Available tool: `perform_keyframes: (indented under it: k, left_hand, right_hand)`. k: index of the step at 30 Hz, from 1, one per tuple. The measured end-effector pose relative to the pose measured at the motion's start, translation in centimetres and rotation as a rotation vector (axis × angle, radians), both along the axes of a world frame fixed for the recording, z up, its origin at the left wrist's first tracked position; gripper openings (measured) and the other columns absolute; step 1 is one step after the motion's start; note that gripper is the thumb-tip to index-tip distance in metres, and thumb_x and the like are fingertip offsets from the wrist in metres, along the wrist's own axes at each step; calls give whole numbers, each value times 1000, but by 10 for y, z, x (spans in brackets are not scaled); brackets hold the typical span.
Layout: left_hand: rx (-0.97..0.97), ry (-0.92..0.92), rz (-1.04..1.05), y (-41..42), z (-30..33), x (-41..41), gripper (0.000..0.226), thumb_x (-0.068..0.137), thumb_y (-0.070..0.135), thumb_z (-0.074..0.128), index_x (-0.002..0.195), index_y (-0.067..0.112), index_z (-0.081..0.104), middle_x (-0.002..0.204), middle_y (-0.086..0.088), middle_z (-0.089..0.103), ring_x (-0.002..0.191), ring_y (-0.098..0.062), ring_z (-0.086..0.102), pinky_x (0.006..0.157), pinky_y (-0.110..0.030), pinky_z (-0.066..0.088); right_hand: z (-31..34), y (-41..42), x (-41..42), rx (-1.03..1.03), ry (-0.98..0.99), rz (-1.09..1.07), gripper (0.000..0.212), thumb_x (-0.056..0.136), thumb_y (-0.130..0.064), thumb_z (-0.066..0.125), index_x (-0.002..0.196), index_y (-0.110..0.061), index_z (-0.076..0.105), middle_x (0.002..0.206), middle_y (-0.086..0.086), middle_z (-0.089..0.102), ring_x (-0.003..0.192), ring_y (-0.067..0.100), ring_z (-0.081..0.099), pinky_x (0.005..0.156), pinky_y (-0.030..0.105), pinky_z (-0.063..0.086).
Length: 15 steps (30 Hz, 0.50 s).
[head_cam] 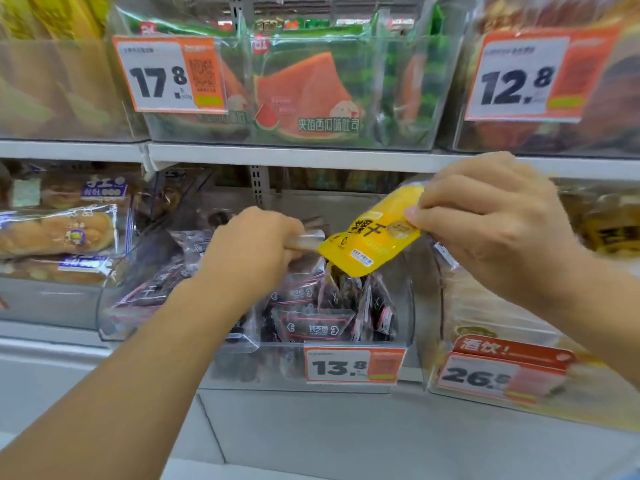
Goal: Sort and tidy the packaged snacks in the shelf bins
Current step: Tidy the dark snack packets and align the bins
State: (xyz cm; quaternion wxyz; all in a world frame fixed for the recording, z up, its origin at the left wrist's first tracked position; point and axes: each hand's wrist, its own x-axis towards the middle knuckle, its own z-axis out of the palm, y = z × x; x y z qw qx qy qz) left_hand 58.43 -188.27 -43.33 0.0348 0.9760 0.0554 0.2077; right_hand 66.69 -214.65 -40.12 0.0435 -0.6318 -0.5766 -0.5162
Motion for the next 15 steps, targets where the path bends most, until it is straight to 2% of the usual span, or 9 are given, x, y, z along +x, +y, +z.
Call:
perform_keyframes:
  k: [3, 6, 8, 10, 12, 13, 14, 15]
  left_hand:
    - [-58, 181, -27, 6, -7, 7, 31, 86, 39, 74, 115, 34, 64, 110, 7, 68, 105, -23, 63, 87, -43, 54]
    - [-151, 154, -130, 12, 0, 1, 61, 78, 39, 76, 135, 36, 55, 128, 10, 64, 117, -17, 59, 97, -33, 48]
    - [-312, 74, -163, 9, 5, -13, 67, 72, 37, 67, 137, 33, 56, 129, 13, 62, 111, -7, 60, 92, -24, 44]
    - [-547, -86, -160, 2, 12, -25, 57, 71, 35, 53, 127, 29, 66, 119, 13, 68, 95, 2, 62, 86, -25, 48]
    - [-906, -270, -208, -8, 25, -31, 49, 79, 37, 43, 114, 19, 73, 107, 2, 75, 95, -9, 68, 88, -34, 54]
    - [-1119, -274, -228, -18, 33, -34, 53, 82, 47, 41, 112, 17, 72, 102, -3, 76, 91, -17, 71, 83, -36, 57]
    - [-1286, -226, -228, -30, 40, -37, 59, 81, 60, 42, 111, 17, 71, 99, -6, 76, 83, -21, 72, 69, -35, 60]
    - [-1376, -156, -230, -42, 45, -39, 61, 79, 67, 50, 109, 18, 70, 97, -6, 76, 74, -21, 72, 56, -32, 57]
  right_hand:
    - [-5, 0, 3, -26, 22, -29, 16, 96, -2, 62, 84, -3, 74, 85, 13, 69, 74, 36, 64, 62, 43, 49]
    - [-10, 2, 4, -30, 33, -81, 16, 92, 0, 64, 78, -5, 70, 79, 11, 65, 65, 33, 59, 53, 40, 47]
    - [-12, 2, 2, -23, 30, -92, 17, 91, 1, 64, 76, -5, 68, 76, 10, 63, 63, 33, 57, 50, 39, 45]
    - [-13, 3, -1, 3, 12, -44, 16, 93, 0, 64, 79, -4, 71, 76, 11, 64, 63, 33, 58, 51, 40, 46]
    - [-12, 2, -4, 51, 4, 51, 15, 94, -2, 65, 82, -1, 75, 77, 13, 66, 64, 33, 61, 53, 42, 49]
    - [-12, 1, -6, 78, 0, 97, 14, 93, -1, 67, 83, 1, 76, 77, 14, 67, 65, 33, 63, 54, 42, 50]
    - [-12, -1, -7, 100, -1, 133, 12, 92, -1, 68, 84, 2, 77, 78, 14, 68, 67, 34, 64, 56, 43, 51]
    - [-12, -4, -8, 118, 8, 160, 10, 91, -1, 70, 85, 3, 77, 79, 14, 69, 70, 34, 65, 58, 44, 52]
